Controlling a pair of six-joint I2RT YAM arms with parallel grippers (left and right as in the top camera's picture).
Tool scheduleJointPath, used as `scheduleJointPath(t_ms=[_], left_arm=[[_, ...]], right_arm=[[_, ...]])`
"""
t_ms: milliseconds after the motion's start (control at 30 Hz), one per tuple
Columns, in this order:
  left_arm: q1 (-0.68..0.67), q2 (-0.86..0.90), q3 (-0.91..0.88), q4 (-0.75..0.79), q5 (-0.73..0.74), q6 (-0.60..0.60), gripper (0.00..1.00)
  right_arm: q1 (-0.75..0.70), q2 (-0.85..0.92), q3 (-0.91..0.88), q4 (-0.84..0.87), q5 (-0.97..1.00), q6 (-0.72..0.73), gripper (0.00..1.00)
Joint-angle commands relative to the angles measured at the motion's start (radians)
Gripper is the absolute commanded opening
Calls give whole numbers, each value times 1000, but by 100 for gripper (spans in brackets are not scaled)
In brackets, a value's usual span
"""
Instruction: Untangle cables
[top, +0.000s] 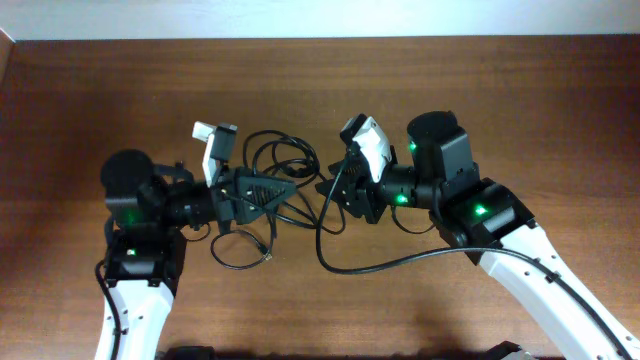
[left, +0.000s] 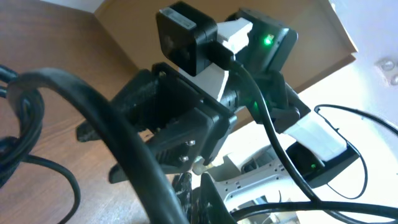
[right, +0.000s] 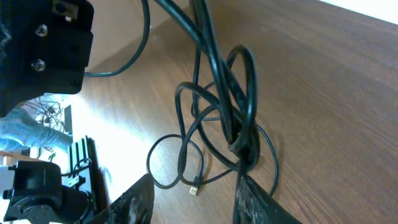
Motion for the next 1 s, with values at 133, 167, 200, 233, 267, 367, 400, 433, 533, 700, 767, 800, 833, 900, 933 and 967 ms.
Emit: scheduleJointPath(t_ms=[133,167,200,233,267,367,400,433,533,700,767,800,833,900,933,967], left_arm=[[-77,-13,13,230,-25,-240,0],[-81,-13,13,249,-25,-279,0],[-81,-13,13,248,-25,-304,0],[-81,-13,13,248,-25,-318,0],[-81,-13,13,248,-26,-335,0],[-95,-13,13,248,-26,-348,0],[-106,-13,13,248,-30,-367,0],[-121,-13,13,248,-38,-380,0],[-142,-13,13,255,-48,-395,0],[-142,-13,13,271,-47,-395,0],[-142,-13,13,271,-47,-395,0],[-142,-13,13,270,-47,-395,0],[-142,-13,13,271,-47,-395,0],[-142,-13,13,270,-47,-395,0],[-142,-13,13,270,-44,-395,0],[-142,-13,13,270,-39,-395,0]], right_arm=[[3,-3,8,10,-5,-2,38],[3,-3,8,11,51,-2,38],[3,-3,8,19,104,-2,39],[3,-3,8,33,117,-2,39],[3,-3,8,51,117,-2,39],[3,-2,8,107,117,-2,38],[3,-2,8,112,117,-2,39],[3,-2,8,114,117,-2,38],[3,-2,8,99,117,-2,10],[3,-2,8,65,294,-2,4],[3,-2,8,37,494,-1,4],[2,-2,8,28,617,12,4],[2,-2,8,27,710,50,4],[2,-2,8,35,865,106,4],[2,-2,8,43,949,137,4],[2,-2,8,48,1034,164,4]])
